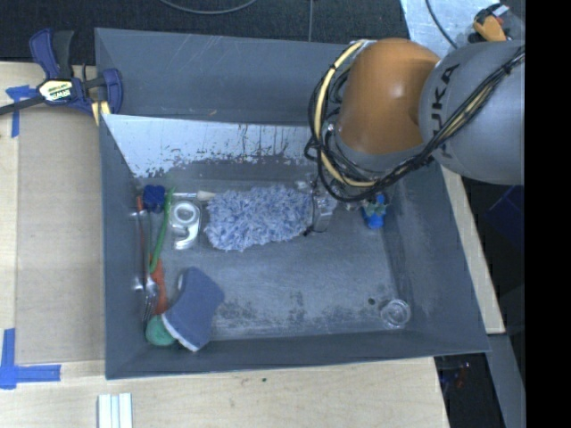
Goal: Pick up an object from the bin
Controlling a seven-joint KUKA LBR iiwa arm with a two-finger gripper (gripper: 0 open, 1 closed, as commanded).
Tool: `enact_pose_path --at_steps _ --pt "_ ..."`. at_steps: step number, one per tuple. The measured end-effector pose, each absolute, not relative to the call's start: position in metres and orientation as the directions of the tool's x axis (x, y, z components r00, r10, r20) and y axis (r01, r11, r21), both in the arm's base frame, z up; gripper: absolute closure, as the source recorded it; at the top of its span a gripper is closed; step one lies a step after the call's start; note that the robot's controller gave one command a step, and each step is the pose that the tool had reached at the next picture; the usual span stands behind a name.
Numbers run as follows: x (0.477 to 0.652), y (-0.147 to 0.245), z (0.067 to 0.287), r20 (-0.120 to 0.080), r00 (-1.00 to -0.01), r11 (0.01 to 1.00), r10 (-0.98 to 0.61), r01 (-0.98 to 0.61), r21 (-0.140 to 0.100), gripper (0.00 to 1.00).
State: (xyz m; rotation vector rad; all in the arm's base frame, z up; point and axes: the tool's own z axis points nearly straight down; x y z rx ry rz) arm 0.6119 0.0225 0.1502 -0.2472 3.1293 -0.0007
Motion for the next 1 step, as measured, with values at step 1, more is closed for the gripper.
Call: enact_pose_path --at_steps 1 --pt "0.6131 0.0225 0.1825 -0.007 -0.988 0.988 -0.157 -0.157 -0.001 1.0"
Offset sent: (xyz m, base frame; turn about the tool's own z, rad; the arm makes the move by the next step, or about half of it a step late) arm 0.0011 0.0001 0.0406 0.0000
